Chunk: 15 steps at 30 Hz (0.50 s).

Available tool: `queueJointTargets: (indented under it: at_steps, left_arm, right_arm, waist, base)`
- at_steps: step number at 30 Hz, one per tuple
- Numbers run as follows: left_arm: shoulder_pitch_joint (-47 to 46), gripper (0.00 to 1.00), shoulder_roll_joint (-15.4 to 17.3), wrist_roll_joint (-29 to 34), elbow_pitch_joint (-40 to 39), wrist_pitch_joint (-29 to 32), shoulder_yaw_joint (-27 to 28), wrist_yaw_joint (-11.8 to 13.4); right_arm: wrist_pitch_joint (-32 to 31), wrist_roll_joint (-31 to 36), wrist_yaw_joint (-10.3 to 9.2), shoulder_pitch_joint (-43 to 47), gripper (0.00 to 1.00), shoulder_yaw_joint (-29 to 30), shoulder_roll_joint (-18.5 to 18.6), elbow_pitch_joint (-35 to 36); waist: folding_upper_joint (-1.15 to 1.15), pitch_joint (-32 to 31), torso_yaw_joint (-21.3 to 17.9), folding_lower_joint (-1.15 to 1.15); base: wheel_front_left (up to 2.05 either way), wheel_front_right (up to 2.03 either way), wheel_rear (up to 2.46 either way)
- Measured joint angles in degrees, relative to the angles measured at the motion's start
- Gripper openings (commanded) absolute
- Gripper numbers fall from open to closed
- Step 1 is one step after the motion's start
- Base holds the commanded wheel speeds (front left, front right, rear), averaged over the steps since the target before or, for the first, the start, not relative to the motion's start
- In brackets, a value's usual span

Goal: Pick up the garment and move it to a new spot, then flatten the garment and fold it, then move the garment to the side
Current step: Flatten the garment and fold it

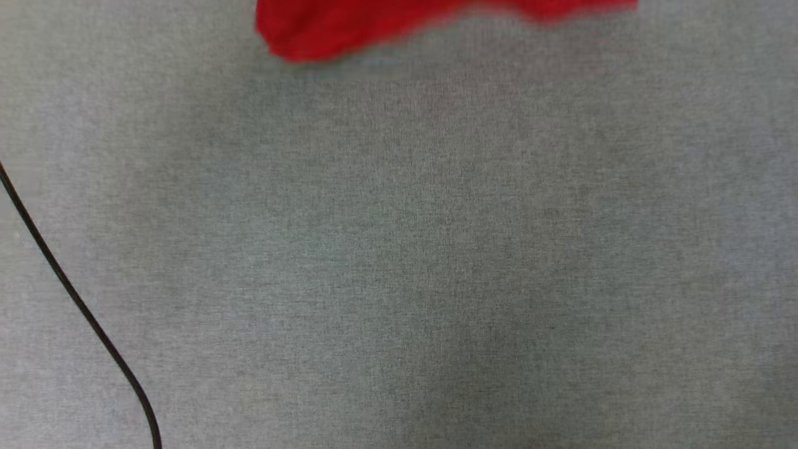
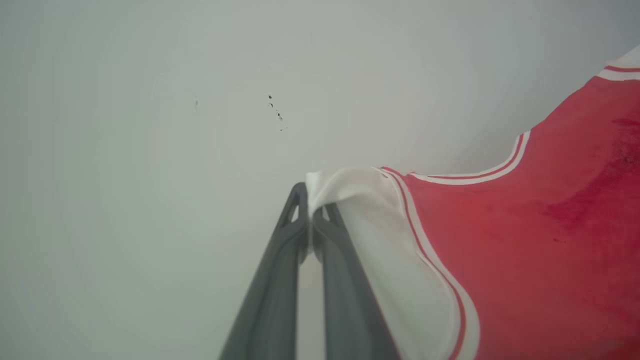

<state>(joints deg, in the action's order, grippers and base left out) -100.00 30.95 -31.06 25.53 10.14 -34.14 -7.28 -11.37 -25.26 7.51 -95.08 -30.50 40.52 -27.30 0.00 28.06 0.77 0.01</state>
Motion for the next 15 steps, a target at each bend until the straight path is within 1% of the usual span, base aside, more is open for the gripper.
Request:
queueJointTargets:
  at_steps: [3, 8, 11, 15]
  left_arm:
    - [-4.41, 0.0, -1.18, -0.09, 4.05, -2.35, -0.75, -0.07]
    - [-10.07, 0.0, -1.85, -1.08, 9.11, -6.19, -2.1, -0.11]
    - [-10.54, 0.0, -1.89, -2.4, 11.39, -8.1, -3.44, -0.11]
    - [-8.82, 0.0, -1.21, -4.55, 13.58, -10.23, -5.97, -0.11]
  right_arm:
    - [1.51, 1.12, 0.0, -4.07, 0.0, -0.35, -1.25, -3.46]
    - [3.97, 2.56, 0.0, -9.76, 0.0, -2.0, -3.48, -8.18]
    - [5.38, 2.64, 0.0, -11.36, 0.0, -3.34, -4.79, -11.1]
    - [7.89, 2.35, 0.0, -10.92, 0.0, -6.54, -6.21, -14.61]
  waist:
    - [0.0, 1.39, 0.03, 0.0]
    - [0.0, 2.93, 0.15, 0.0]
    - [0.0, 3.53, 0.31, 0.0]
    - [0.0, 3.8, 0.56, 0.0]
  base:
    - [0.0, 0.0, 0.0]
    - [0.0, 0.0, 0.0]
    - [0.0, 0.0, 0.0]
    - [0.0, 0.0, 0.0]
